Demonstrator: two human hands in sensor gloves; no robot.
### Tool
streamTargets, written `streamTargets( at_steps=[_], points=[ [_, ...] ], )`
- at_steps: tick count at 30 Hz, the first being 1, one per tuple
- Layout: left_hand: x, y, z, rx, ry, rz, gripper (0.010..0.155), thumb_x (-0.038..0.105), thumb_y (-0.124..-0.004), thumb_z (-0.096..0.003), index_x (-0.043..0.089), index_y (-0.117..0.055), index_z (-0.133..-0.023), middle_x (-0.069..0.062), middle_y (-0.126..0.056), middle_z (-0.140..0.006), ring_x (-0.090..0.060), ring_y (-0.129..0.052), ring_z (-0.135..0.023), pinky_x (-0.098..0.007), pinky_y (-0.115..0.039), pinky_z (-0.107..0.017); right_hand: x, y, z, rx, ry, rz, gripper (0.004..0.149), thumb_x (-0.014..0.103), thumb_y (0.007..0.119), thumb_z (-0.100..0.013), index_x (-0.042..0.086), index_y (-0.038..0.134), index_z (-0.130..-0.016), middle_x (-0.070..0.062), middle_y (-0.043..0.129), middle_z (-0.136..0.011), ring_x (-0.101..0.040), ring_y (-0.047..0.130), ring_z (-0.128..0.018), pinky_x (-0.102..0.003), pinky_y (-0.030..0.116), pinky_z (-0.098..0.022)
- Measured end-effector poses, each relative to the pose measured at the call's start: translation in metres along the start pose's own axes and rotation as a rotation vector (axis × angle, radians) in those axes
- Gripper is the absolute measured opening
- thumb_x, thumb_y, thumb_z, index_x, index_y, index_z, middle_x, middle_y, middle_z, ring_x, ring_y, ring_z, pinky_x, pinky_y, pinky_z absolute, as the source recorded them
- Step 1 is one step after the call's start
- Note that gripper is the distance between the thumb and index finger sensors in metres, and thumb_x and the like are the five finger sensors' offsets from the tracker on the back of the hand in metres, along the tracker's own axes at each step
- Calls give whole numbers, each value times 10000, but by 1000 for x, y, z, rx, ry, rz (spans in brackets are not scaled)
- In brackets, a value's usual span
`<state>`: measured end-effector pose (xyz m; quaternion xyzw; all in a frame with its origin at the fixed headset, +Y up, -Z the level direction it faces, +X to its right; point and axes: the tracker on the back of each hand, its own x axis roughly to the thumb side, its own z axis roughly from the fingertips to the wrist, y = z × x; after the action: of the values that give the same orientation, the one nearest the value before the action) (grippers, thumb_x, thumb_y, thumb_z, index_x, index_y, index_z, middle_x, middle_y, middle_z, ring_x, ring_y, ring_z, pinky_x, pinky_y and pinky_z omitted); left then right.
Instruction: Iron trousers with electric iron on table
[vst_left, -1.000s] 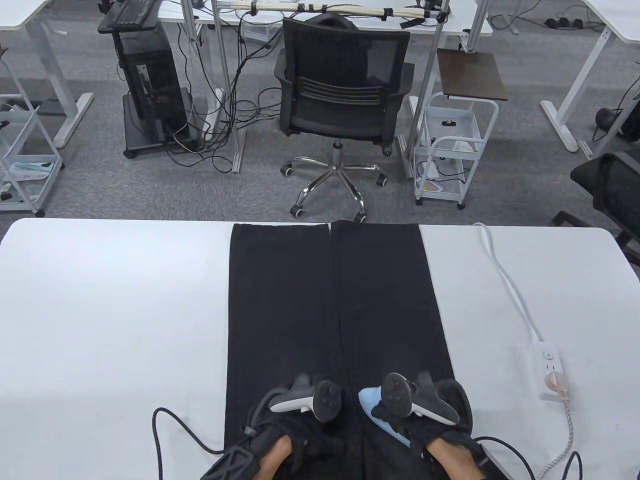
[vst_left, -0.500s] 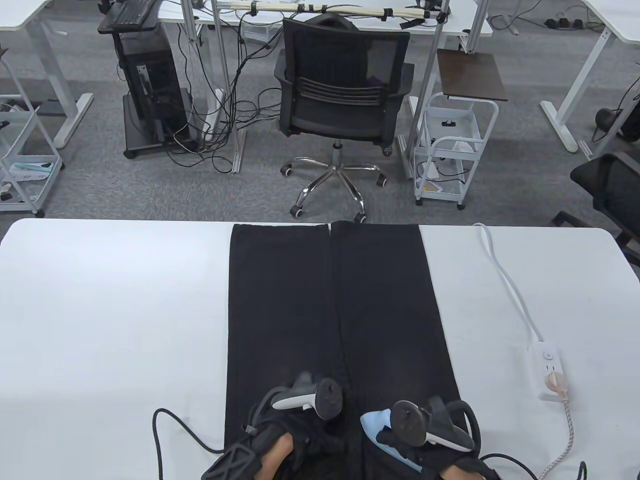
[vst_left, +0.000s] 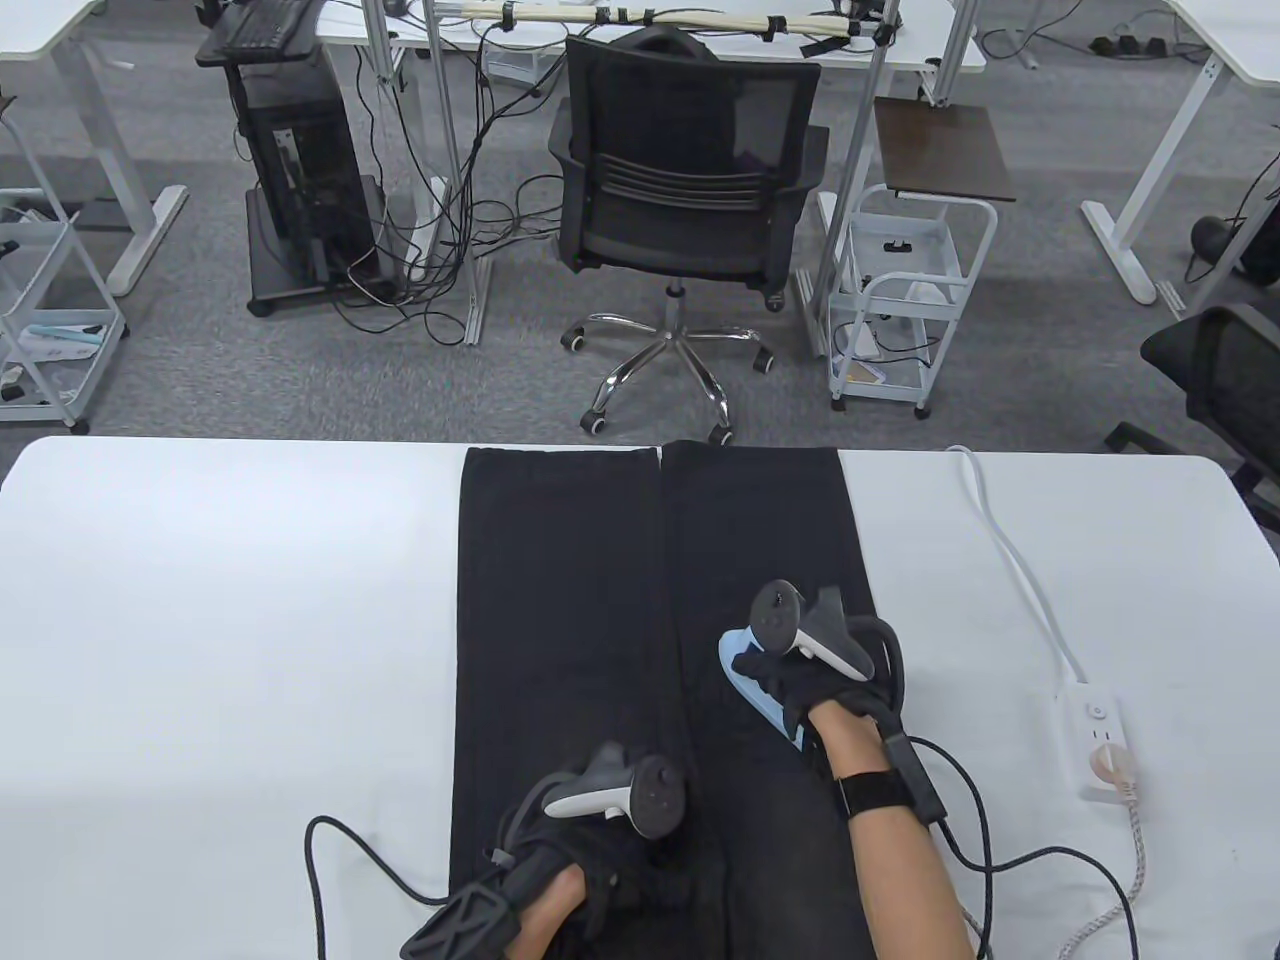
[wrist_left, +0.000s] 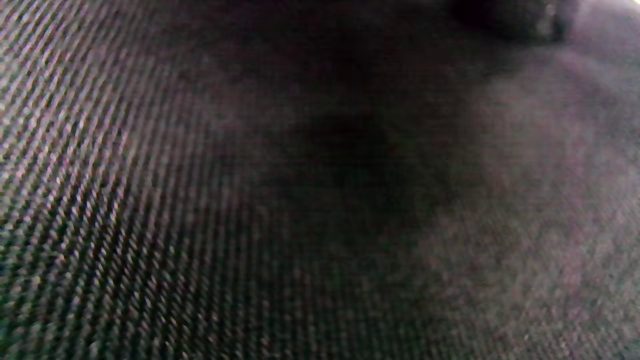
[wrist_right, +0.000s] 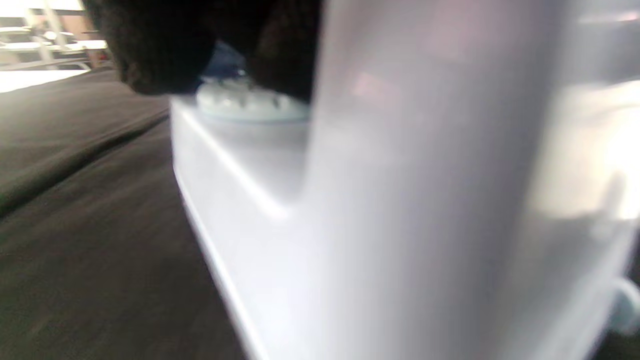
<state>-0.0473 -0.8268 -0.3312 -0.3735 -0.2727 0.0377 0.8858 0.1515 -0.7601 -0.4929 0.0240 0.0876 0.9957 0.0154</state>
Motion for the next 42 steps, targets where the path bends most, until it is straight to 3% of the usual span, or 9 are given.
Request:
streamTargets(
  at_steps=[4, 9, 16, 28, 33, 37, 42],
  points=[
    [0, 0, 0, 2, -1, 0, 1110, 682, -667, -523, 194, 161, -1079, -263, 308, -1035, -624, 267, -882, -821, 0, -572, -1, -2, -12, 30, 18, -16, 635, 565, 782, -477, 66, 669, -854, 121, 883, -458, -50, 954, -266, -372, 905, -285],
    [0, 0, 0, 6, -1, -1, 1109, 684, -666, -521, 196, 157, -1081, -261, 304, -1039, -621, 263, -887, -819, -2, -575, 0, -1, -4, 38, 5, -5, 633, 566, 775, -484, 70, 659, -860, 124, 877, -464, -46, 947, -270, -367, 901, -291],
    [-1, -1, 1, 13, -3, 1, 1107, 687, -663, -519, 199, 155, -1084, -255, 303, -1043, -614, 266, -890, -814, 3, -575, 1, 9, 48, 38, -95, 19, 628, 567, 773, -490, 71, 659, -858, 124, 876, -460, -42, 946, -268, -364, 903, -289],
    [-1, -2, 1, 24, -3, -6, 1103, 694, -654, -515, 202, 153, -1084, -252, 298, -1048, -609, 260, -896, -812, 0, -579, -8, 36, 188, 93, -278, 54, 615, 564, 766, -502, 74, 649, -855, 120, 874, -464, -43, 948, -273, -366, 900, -303],
    [-1, 1, 3, 65, -3, -33, 1095, 688, -672, -512, 191, 103, -1105, -260, 234, -1084, -621, 193, -933, -817, -57, -605, -12, 35, 194, 120, -302, 26, 605, 553, 775, -502, 68, 668, -847, 112, 885, -455, -52, 955, -265, -373, 902, -299],
    [-13, 18, 20, 188, 22, -51, 1024, 619, -730, -530, 115, -99, -1160, -288, -19, -1170, -572, -119, -1069, -799, -269, -680, 1, 24, 198, 106, -315, -15, 598, 542, 780, -504, 59, 675, -841, 103, 892, -451, -61, 959, -261, -380, 902, -297],
    [-66, 39, 59, 262, 69, 115, 966, 581, -743, -543, 92, -204, -1179, -308, -105, -1187, -603, -190, -1068, -803, -289, -676, 52, -10, 219, 62, -465, -47, 600, 540, 775, -512, 55, 670, -849, 98, 892, -462, -63, 961, -271, -382, 901, -303]
  ],
)
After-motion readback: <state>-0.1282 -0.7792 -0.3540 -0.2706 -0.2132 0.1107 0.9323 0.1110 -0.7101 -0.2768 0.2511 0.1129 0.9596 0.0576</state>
